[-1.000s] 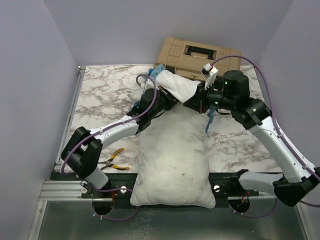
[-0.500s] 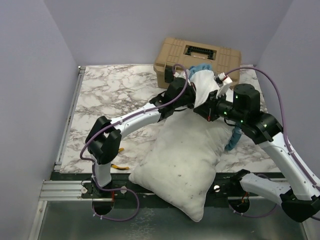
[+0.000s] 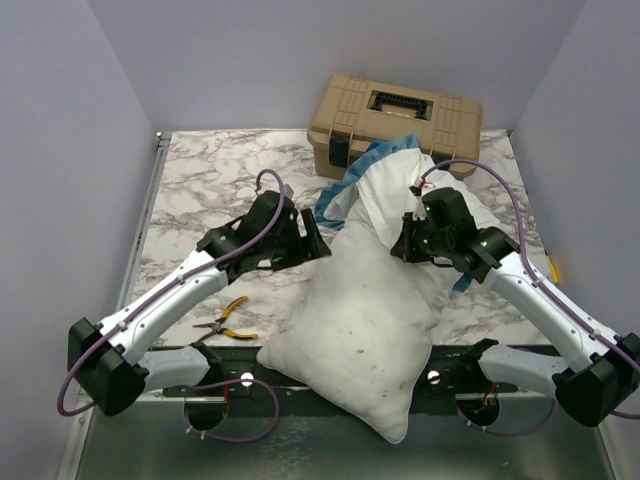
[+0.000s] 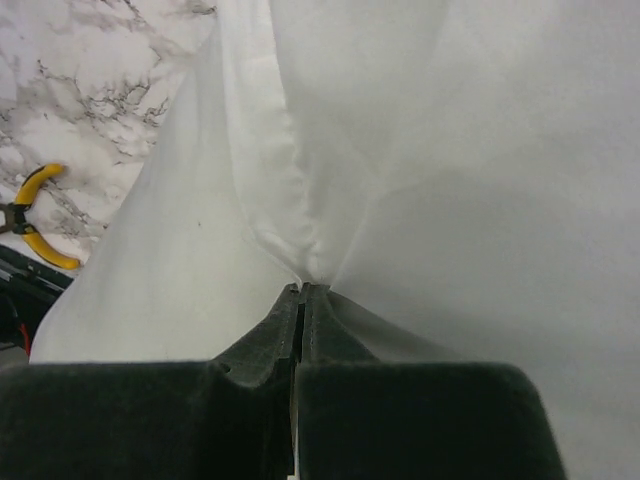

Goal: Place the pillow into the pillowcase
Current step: Stuff the pillow into the pillowcase.

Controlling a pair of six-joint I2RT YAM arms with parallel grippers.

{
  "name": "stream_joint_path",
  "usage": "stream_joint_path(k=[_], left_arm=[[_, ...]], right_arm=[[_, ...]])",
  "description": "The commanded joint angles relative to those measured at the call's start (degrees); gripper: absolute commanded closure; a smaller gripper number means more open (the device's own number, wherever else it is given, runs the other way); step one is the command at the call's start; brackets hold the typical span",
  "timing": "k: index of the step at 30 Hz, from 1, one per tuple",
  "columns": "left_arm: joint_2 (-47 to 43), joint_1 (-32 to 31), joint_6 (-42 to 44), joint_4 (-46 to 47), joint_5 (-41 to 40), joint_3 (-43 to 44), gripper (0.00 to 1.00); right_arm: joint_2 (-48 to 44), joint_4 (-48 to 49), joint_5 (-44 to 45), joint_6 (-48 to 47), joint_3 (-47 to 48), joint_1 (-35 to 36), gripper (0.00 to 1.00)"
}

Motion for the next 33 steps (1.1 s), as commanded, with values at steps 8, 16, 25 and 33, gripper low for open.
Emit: stream_joint_path(k=[8, 16, 25, 33], left_arm=[[-4.59, -1.07, 3.46, 7.92, 23.18, -24.83, 0.14], [1.15, -3.21, 1.56, 41.65, 31.22, -23.25, 0.96], [2.55, 7.08, 14.77, 24.62, 23.02, 7.35, 1.00], [16.78, 10.82, 12.09, 24.61, 29.87, 23.45, 1.00]], right_arm=[[4.82, -0.03, -0.75, 1.38, 1.16, -0.47, 1.00], [4.82, -2.39, -0.50, 0.74, 4.32, -1.27, 1.00], [-0.30, -4.55, -12.60, -1.44, 9.58, -1.28, 1.00], [-2.97, 1.05, -19.04, 1.04, 4.70, -1.34, 1.00]])
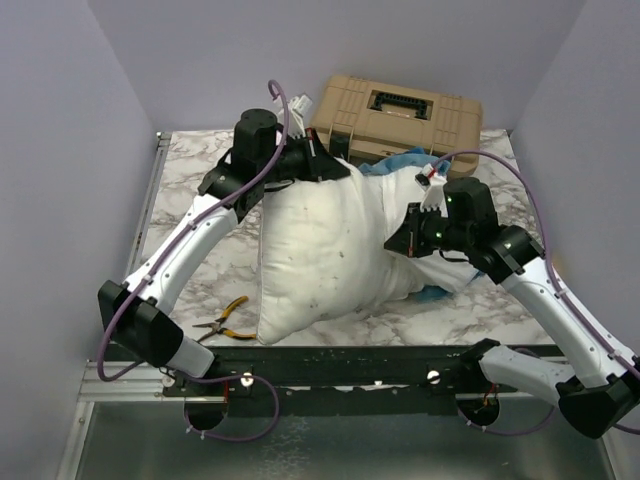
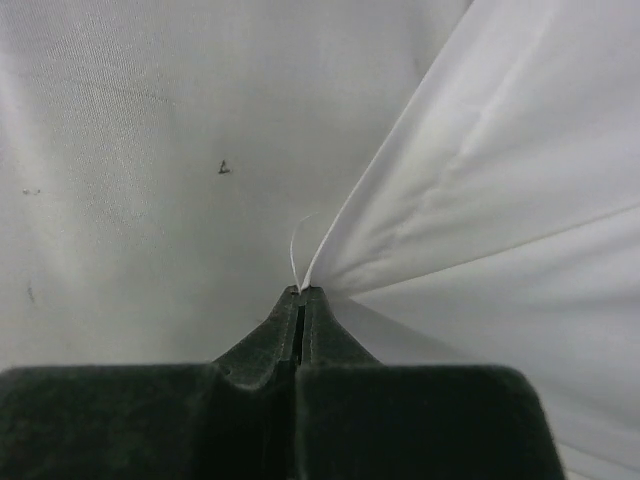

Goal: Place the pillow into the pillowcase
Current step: Stuff the pillow into the pillowcase.

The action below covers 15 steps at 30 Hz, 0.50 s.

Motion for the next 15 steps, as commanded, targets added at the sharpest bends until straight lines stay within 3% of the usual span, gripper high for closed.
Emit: stream_joint_path(k=[1, 5, 8, 12, 15], left_arm=[[7.88, -0.52, -0.96, 5.97, 2.93, 3.22, 1.00], [8.31, -0.52, 0.36, 5.39, -0.17, -4.91, 1.00], [7.08, -0.52, 4.54, 2.21, -7.56, -9.15, 1.00], [7.22, -0.50, 9.18, -3.07, -18.36, -8.92, 1.00], [8.58, -0.12, 9.90, -3.59, -21.58, -6.95, 1.00]], right_arm=[[-0.48, 2.69, -2.97, 2.56, -2.47, 0.45, 1.00], [3.48, 7.59, -4.65, 5.98, -2.06, 0.37, 1.00], [6.79, 15.84, -10.48, 11.66, -1.67, 0.32, 1.00], [13.24, 29.11, -22.74, 18.66, 1.51, 0.37, 1.00], [17.90, 37.11, -31.11, 22.78, 3.02, 0.32, 1.00]])
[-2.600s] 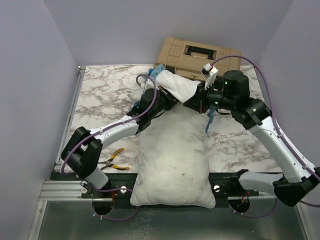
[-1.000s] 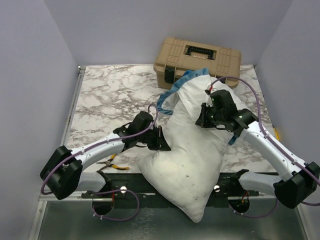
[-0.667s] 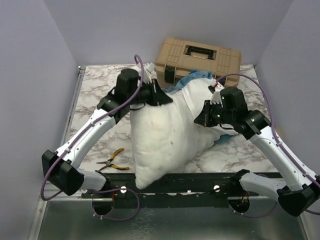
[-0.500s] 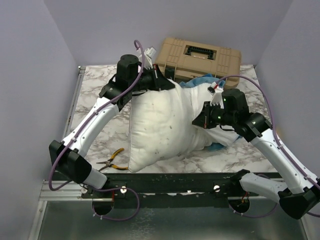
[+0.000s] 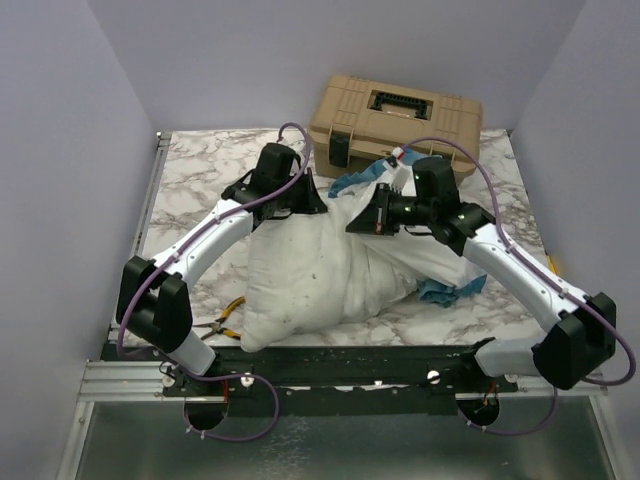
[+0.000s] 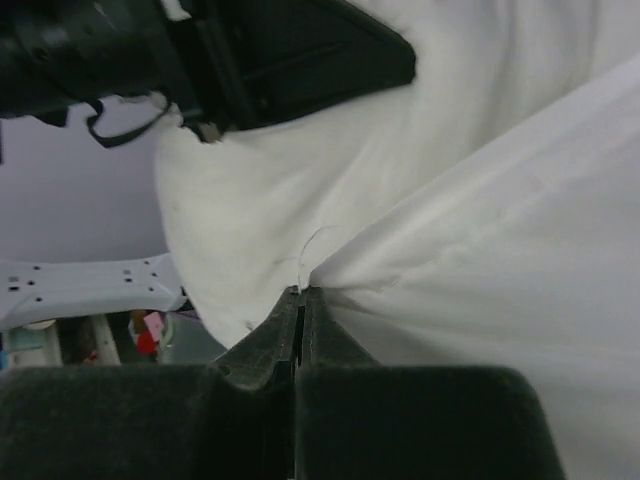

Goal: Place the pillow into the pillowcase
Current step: Stuff the pillow into the pillowcase.

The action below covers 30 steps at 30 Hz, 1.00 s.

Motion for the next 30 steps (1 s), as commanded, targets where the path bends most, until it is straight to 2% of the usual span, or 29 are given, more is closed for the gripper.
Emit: stream_joint_path(k=[1, 4, 5, 7, 8, 10, 11, 14, 18, 21, 23, 25, 28, 29, 30], left_arm=[[1.27, -0.19, 3.10, 0.95, -10.83, 3.74, 1.00], [1.98, 1.54, 2.36, 0.30, -12.77, 6.21, 1.00], [1.86, 2.21, 2.23, -0.88, -14.16, 7.15, 0.95], [1.40, 3.67, 3.58, -5.15, -17.41, 9.83, 0.71], [1.07, 4.12, 4.68, -8.58, -20.31, 11.66, 0.56], [0.23, 4.69, 7.32, -17.53, -27.01, 15.20, 0.33], [-0.27, 4.83, 8.40, -21.67, -30.26, 16.71, 0.25], [-2.35, 5.73, 10.61, -32.81, -38.60, 18.50, 0.10], [-7.04, 7.84, 10.44, -43.56, -39.67, 12.42, 0.06], [-11.90, 9.19, 9.33, -46.55, -33.82, 3.60, 0.05], [-15.30, 9.58, 8.58, -46.02, -26.84, -3.29, 0.05], [-18.13, 9.63, 7.15, -43.23, -20.18, -9.62, 0.05], [-21.48, 9.62, 2.63, -31.62, -6.38, -17.91, 0.07], [-22.55, 9.61, -0.17, -25.36, -2.51, -20.19, 0.11], [-23.44, 9.55, -3.44, -18.80, 0.84, -22.34, 0.21]], right_arm=[[4.94, 18.63, -17.24, 8.85, 4.38, 0.69, 1.00], [6.89, 7.62, -6.62, 1.54, 8.31, 0.69, 1.00], [7.54, 3.63, -1.90, -0.89, 9.51, 0.70, 1.00], [8.68, -3.10, 7.22, -5.16, 11.75, 0.63, 1.00], [9.23, -5.48, 10.91, -6.49, 12.37, 0.54, 1.00], [9.82, -8.94, 15.48, -8.49, 13.02, 0.32, 1.00], [9.85, -9.92, 16.81, -9.22, 12.98, 0.26, 1.00], [9.64, -11.24, 17.74, -9.93, 11.82, 0.07, 1.00], [9.00, -11.18, 16.98, -9.11, 9.45, -0.02, 1.00], [8.88, -11.28, 16.26, -8.37, 8.00, -0.09, 1.00], [8.88, -11.38, 15.36, -8.05, 7.11, -0.28, 1.00], [8.93, -11.40, 14.36, -7.95, 6.35, -0.28, 1.00], [9.04, -11.23, 12.32, -7.63, 5.60, -0.42, 1.00], [8.99, -10.84, 11.29, -7.40, 5.45, -0.51, 1.00], [8.83, -10.04, 9.86, -7.16, 5.22, -0.57, 1.00]])
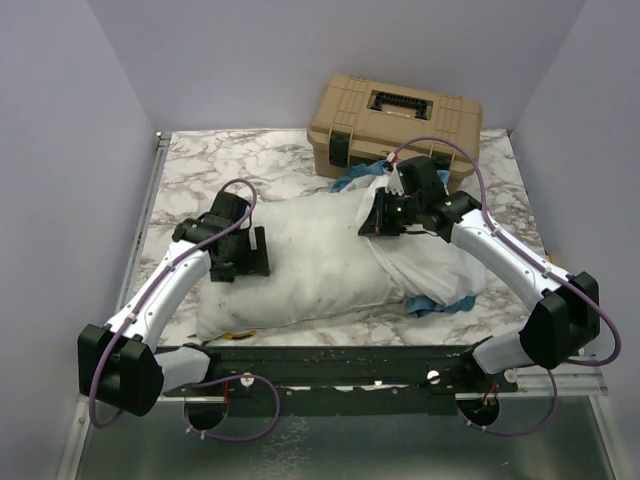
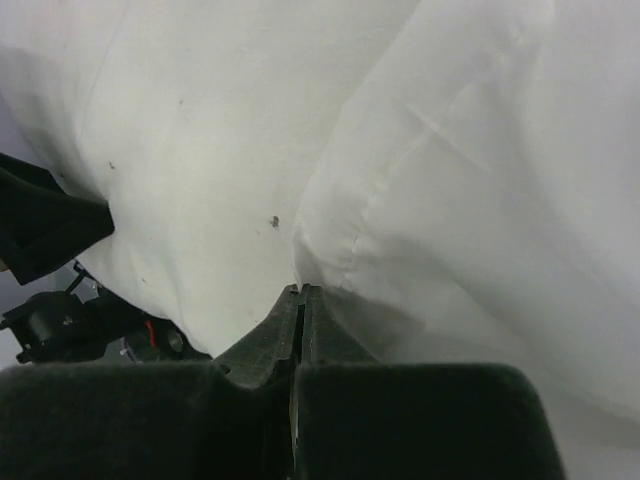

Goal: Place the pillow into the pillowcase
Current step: Stuff the pillow into the pillowcase.

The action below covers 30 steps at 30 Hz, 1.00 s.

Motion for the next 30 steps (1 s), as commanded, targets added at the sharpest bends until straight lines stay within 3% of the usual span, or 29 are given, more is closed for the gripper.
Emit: stream_joint_path(k=[1, 3, 5, 11, 15, 17, 21, 23, 25, 27, 30], left_arm=[[-4.48, -0.45, -12.25, 24.53, 22.55, -8.57, 0.34], [-4.04, -1.96, -17.69, 35.56, 23.22, -8.85, 0.70], [-0.61, -5.74, -19.16, 40.20, 21.09, -4.50, 0.97], [11.67, -19.56, -21.48, 48.81, 18.77, 12.35, 1.00], [15.38, -24.86, -24.08, 55.36, 17.83, 15.19, 1.00], [14.76, -25.28, -24.74, 55.94, 15.54, 14.30, 1.00], [10.76, -25.34, -25.00, 54.61, 8.68, 9.99, 1.00], [9.03, -25.30, -24.51, 51.44, 5.55, 8.74, 1.00], [7.72, -25.28, -23.42, 46.44, 2.01, 8.27, 1.00], [6.56, -25.27, -22.12, 40.58, -2.25, 8.11, 1.00], [5.28, -25.12, -21.04, 32.48, -8.24, 7.92, 1.00]], right_arm=[[-0.24, 1.56, -5.47, 0.94, -1.03, -0.69, 1.00], [-0.42, 2.97, -8.29, 1.81, -0.35, -0.90, 1.00], [-0.64, 4.35, -10.72, 2.81, 1.08, -1.01, 1.00], [1.22, 10.63, -21.34, 7.51, 5.56, -1.15, 1.00], [1.63, 12.39, -23.54, 8.86, 6.05, -1.29, 1.00], [1.24, 7.01, -18.39, 6.13, 7.23, -1.68, 1.00], [-0.35, -6.91, -0.11, -2.29, 10.93, -2.11, 0.96], [-1.63, -10.50, 6.07, -6.75, 12.34, -2.12, 0.86], [-2.60, -12.72, 9.34, -9.48, 13.59, -2.11, 0.52], [-2.99, -14.41, 10.50, -11.05, 14.89, -2.11, 0.26], [-3.73, -14.32, 7.43, -12.10, 15.36, -2.12, 0.13]])
